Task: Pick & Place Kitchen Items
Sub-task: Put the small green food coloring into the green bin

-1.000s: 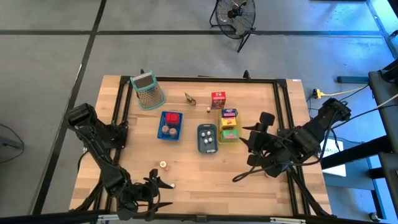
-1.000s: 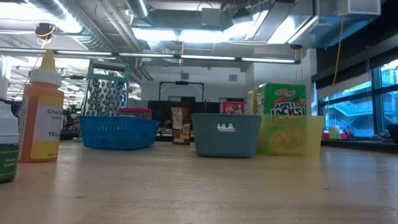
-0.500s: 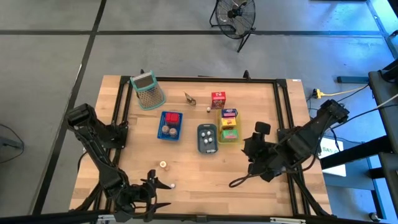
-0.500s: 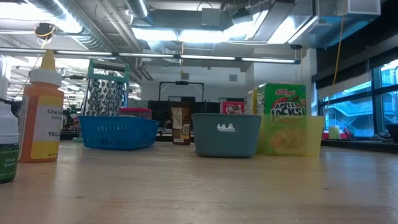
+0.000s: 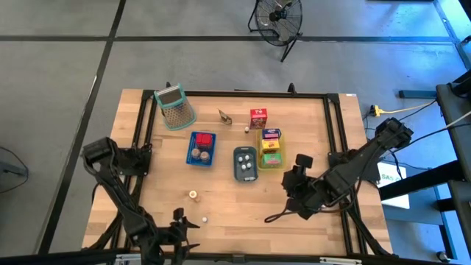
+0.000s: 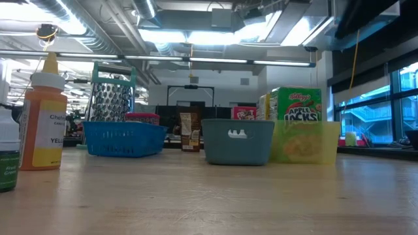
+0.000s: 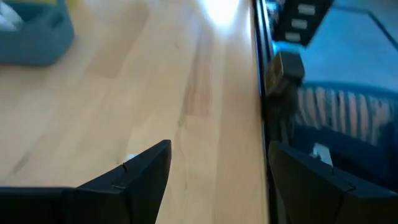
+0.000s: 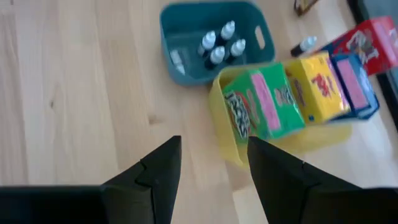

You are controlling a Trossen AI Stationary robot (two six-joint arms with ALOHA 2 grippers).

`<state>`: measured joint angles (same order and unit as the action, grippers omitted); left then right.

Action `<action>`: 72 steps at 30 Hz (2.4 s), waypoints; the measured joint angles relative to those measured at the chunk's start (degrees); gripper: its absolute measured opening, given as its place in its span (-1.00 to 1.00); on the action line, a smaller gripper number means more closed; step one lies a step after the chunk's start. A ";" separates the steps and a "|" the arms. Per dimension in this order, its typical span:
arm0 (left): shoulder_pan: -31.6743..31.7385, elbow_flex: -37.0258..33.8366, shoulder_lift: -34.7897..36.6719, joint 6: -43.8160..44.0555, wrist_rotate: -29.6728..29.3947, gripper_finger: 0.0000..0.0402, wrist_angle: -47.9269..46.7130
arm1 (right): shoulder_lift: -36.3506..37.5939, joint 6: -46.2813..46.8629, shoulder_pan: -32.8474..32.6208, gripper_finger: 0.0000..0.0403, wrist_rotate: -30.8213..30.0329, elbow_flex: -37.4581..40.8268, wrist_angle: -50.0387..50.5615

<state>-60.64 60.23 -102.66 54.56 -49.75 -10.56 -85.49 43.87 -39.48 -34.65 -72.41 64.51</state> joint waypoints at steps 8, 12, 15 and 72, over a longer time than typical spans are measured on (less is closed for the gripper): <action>0.00 0.00 -1.32 -5.61 -0.42 0.32 -0.40 | 0.00 -8.96 0.05 -0.08 -7.60 3.28 -13.55; 0.02 0.00 -1.32 -1.68 -1.06 0.32 -1.19 | 0.00 -20.02 0.39 -0.08 -7.66 3.30 -22.18; -0.03 0.00 -1.36 2.83 -1.50 0.32 -1.61 | 0.00 -27.70 0.42 -0.08 -6.98 3.30 -28.68; 1.46 0.04 -11.88 14.16 -8.93 0.16 -8.12 | 0.00 -49.46 0.85 -0.08 15.38 3.30 -45.74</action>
<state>-59.18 60.27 -114.54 68.72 -58.67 -18.69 -85.49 -5.58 -38.63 -19.27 -69.10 18.77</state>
